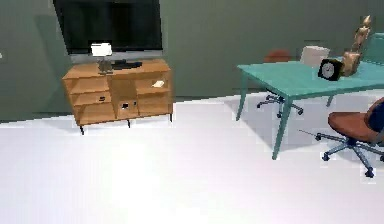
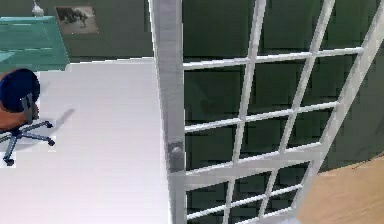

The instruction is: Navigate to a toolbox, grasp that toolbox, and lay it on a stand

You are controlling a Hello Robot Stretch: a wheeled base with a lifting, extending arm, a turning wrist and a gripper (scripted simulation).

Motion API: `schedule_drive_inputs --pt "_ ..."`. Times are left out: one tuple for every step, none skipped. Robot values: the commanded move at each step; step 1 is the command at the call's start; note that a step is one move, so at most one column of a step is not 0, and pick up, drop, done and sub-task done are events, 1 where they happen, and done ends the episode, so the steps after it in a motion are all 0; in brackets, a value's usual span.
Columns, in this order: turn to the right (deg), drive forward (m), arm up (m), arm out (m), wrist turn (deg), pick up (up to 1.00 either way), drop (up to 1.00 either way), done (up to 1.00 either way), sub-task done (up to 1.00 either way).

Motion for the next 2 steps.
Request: schedule_drive_inputs --pt "0.0 0.10 0.00 0.00 0.0 0.00 0.00 0.00 0.00" --pt "45.0 0.00 0.00 0.00 0.0 0.00 0.00 0.00 0.00"
